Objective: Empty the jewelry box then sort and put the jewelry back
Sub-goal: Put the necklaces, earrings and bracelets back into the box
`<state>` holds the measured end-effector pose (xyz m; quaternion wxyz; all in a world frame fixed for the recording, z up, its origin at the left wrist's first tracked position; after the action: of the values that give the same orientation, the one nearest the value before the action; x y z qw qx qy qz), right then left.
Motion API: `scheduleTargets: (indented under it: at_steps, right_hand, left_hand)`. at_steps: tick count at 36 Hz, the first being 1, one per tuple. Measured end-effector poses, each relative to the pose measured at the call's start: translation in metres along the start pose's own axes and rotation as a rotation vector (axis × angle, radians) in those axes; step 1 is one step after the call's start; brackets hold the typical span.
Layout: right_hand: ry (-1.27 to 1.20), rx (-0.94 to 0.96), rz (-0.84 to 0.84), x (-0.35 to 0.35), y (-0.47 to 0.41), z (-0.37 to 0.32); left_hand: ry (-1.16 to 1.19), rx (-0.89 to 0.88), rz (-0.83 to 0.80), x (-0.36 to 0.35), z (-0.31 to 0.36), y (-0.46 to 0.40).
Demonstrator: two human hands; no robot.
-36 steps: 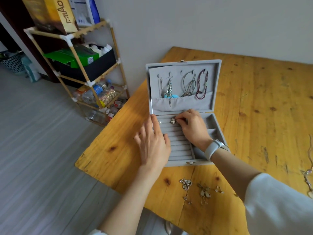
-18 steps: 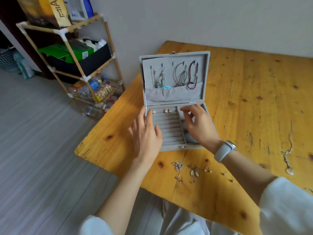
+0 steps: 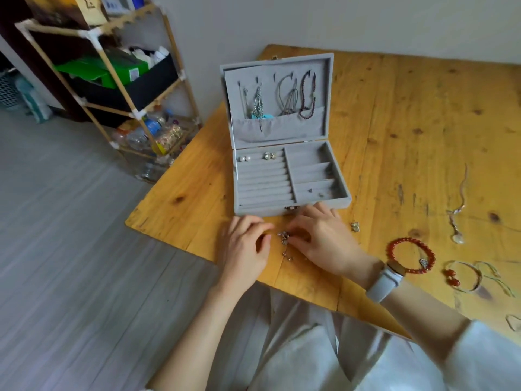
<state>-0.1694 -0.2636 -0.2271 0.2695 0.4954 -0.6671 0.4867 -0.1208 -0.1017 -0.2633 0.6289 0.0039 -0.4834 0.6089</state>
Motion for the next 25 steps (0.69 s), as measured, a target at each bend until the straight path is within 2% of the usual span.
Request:
scheduleTargets:
  at_steps: [6, 10, 17, 25]
  right_hand:
    - [0.023, 0.049, 0.069, -0.002, 0.004, 0.003]
    - [-0.021, -0.022, 0.096, 0.002, 0.007, 0.008]
    - [-0.416, -0.393, 0.109, 0.017, 0.002, 0.007]
    - [-0.879, -0.611, 0.073, 0.035, 0.003, 0.004]
  left_hand:
    - [-0.111, -0.048, -0.068, 0.0, 0.003, -0.002]
    - [-0.112, -0.054, -0.094, -0.001, 0.004, -0.003]
    - [-0.051, -0.097, -0.148, -0.001, 0.007, -0.007]
    - [-0.029, -0.19, -0.203, -0.003, 0.005, -0.012]
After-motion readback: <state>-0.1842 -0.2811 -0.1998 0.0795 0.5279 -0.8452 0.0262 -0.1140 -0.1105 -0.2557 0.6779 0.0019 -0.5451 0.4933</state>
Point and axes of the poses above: each hand's wrist, its own y-axis away from the middle knuckle, its own x-axis out of the back of the hand, z = x × y, the point moved 1 cm from there along -y, towards the middle knuckle, and after that the axes turned 13 degrees about z, right-handed, at the moved point
